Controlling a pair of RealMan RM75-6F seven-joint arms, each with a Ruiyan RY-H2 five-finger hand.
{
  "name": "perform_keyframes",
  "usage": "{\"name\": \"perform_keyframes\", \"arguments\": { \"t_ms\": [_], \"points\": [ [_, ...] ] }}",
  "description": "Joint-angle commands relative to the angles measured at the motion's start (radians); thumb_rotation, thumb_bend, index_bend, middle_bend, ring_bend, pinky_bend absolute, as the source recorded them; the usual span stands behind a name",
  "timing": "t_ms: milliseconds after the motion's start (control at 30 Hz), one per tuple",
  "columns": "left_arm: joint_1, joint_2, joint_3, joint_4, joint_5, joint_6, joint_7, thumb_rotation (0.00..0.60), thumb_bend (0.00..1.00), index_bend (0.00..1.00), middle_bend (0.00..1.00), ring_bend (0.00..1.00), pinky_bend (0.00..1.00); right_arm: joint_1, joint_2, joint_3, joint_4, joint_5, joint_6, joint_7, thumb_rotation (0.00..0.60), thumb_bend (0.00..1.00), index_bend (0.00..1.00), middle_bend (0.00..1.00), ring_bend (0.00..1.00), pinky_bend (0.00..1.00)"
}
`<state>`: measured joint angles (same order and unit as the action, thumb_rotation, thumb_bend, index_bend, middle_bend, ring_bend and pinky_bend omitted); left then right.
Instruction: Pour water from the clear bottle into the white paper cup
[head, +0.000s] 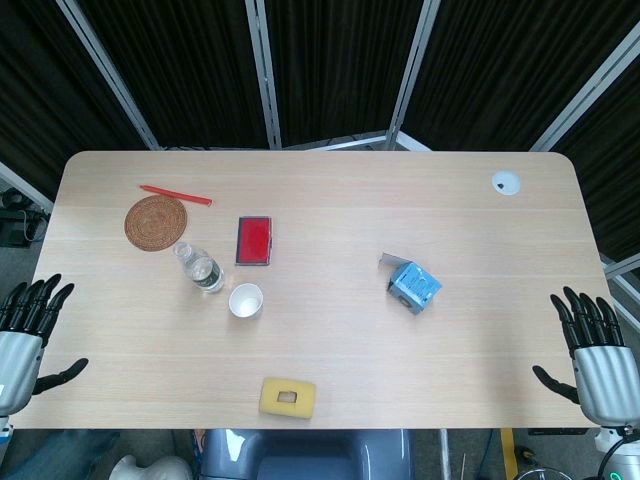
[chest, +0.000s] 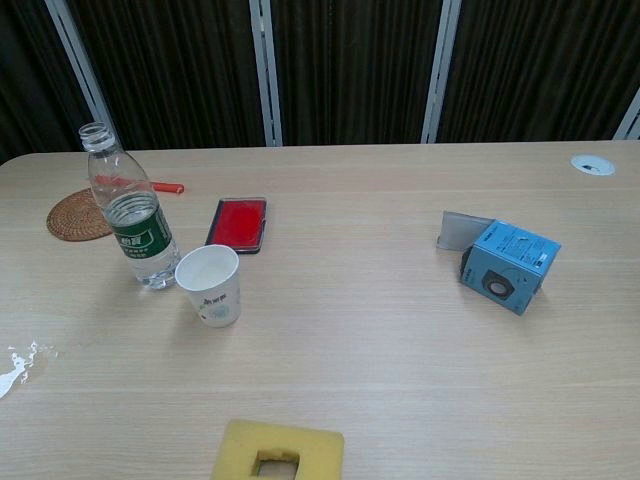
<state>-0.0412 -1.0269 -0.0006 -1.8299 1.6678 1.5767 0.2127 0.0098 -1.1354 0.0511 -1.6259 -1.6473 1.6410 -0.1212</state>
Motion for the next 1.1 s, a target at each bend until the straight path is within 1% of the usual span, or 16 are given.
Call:
{"name": "perform_keyframes", "arguments": {
  "t_ms": [33, 267, 300, 367, 400, 433, 467, 533, 600, 733, 800, 933, 967, 1000, 1100],
  "points": [
    [0.000, -0.001, 0.000, 0.000, -0.002, -0.001, 0.000, 0.600, 0.00, 0.00, 0.00, 0.00, 0.00, 0.000, 0.000, 0.000, 0.000, 0.000, 0.000, 0.000, 0.600, 0.00, 0.00, 0.00, 0.00, 0.00],
    [-0.010, -0.006, -0.004, 0.006, -0.022, -0.026, 0.001, 0.600, 0.00, 0.00, 0.00, 0.00, 0.00, 0.000, 0.001, -0.002, 0.000, -0.002, -0.002, 0.002, 0.600, 0.00, 0.00, 0.00, 0.00, 0.00],
    [-0.018, -0.009, -0.007, 0.009, -0.029, -0.040, -0.005, 0.600, 0.00, 0.00, 0.00, 0.00, 0.00, 0.001, 0.002, -0.003, -0.001, -0.001, -0.004, 0.003, 0.600, 0.00, 0.00, 0.00, 0.00, 0.00],
    [-0.050, -0.025, -0.030, 0.025, -0.053, -0.076, -0.050, 0.600, 0.00, 0.00, 0.00, 0.00, 0.00, 0.001, 0.005, -0.002, -0.009, 0.002, -0.007, 0.006, 0.600, 0.00, 0.00, 0.00, 0.00, 0.00],
    [-0.066, -0.039, -0.045, 0.037, -0.066, -0.091, -0.079, 0.600, 0.00, 0.00, 0.00, 0.00, 0.00, 0.002, 0.007, -0.001, -0.014, 0.002, -0.007, 0.007, 0.600, 0.00, 0.00, 0.00, 0.00, 0.00],
    [-0.103, -0.069, -0.075, 0.067, -0.100, -0.130, -0.146, 0.600, 0.00, 0.00, 0.00, 0.00, 0.00, 0.004, 0.009, 0.000, -0.025, -0.001, -0.007, 0.006, 0.600, 0.00, 0.00, 0.00, 0.00, 0.00],
    [-0.127, -0.091, -0.094, 0.091, -0.125, -0.159, -0.197, 0.600, 0.00, 0.00, 0.00, 0.00, 0.00, 0.006, 0.010, 0.001, -0.030, -0.003, -0.008, 0.002, 0.600, 0.00, 0.00, 0.00, 0.00, 0.00],
    [-0.164, -0.127, -0.120, 0.129, -0.155, -0.202, -0.277, 0.600, 0.00, 0.00, 0.00, 0.00, 0.00, 0.010, 0.010, 0.001, -0.036, -0.004, -0.015, -0.004, 0.600, 0.00, 0.00, 0.00, 0.00, 0.00],
    [-0.210, -0.191, -0.156, 0.196, -0.202, -0.257, -0.395, 0.600, 0.00, 0.00, 0.00, 0.00, 0.00, 0.015, 0.010, 0.000, -0.042, 0.000, -0.029, -0.013, 0.600, 0.00, 0.00, 0.00, 0.00, 0.00],
    [-0.270, -0.263, -0.189, 0.295, -0.273, -0.361, -0.555, 0.600, 0.00, 0.00, 0.00, 0.00, 0.00, 0.021, 0.010, 0.000, -0.042, 0.016, -0.050, -0.020, 0.600, 0.00, 0.00, 0.00, 0.00, 0.00],
    [-0.288, -0.280, -0.198, 0.327, -0.292, -0.393, -0.588, 0.600, 0.00, 0.00, 0.00, 0.00, 0.00, 0.022, 0.009, 0.001, -0.041, 0.024, -0.057, -0.022, 0.600, 0.00, 0.00, 0.00, 0.00, 0.00],
    [-0.368, -0.353, -0.239, 0.456, -0.379, -0.535, -0.678, 0.600, 0.00, 0.00, 0.00, 0.00, 0.00, 0.031, 0.009, 0.012, -0.042, 0.064, -0.085, -0.031, 0.600, 0.00, 0.00, 0.00, 0.00, 0.00],
    [-0.390, -0.374, -0.240, 0.491, -0.385, -0.576, -0.710, 0.600, 0.00, 0.00, 0.00, 0.00, 0.00, 0.033, 0.007, 0.016, -0.041, 0.071, -0.088, -0.034, 0.600, 0.00, 0.00, 0.00, 0.00, 0.00],
    [-0.400, -0.383, -0.237, 0.509, -0.383, -0.596, -0.725, 0.600, 0.00, 0.00, 0.00, 0.00, 0.00, 0.034, 0.007, 0.017, -0.040, 0.073, -0.090, -0.035, 0.600, 0.00, 0.00, 0.00, 0.00, 0.00],
    [-0.421, -0.406, -0.227, 0.556, -0.370, -0.629, -0.757, 0.600, 0.00, 0.00, 0.00, 0.00, 0.00, 0.036, 0.005, 0.020, -0.036, 0.079, -0.092, -0.036, 0.600, 0.00, 0.00, 0.00, 0.00, 0.00]
  ]
}}
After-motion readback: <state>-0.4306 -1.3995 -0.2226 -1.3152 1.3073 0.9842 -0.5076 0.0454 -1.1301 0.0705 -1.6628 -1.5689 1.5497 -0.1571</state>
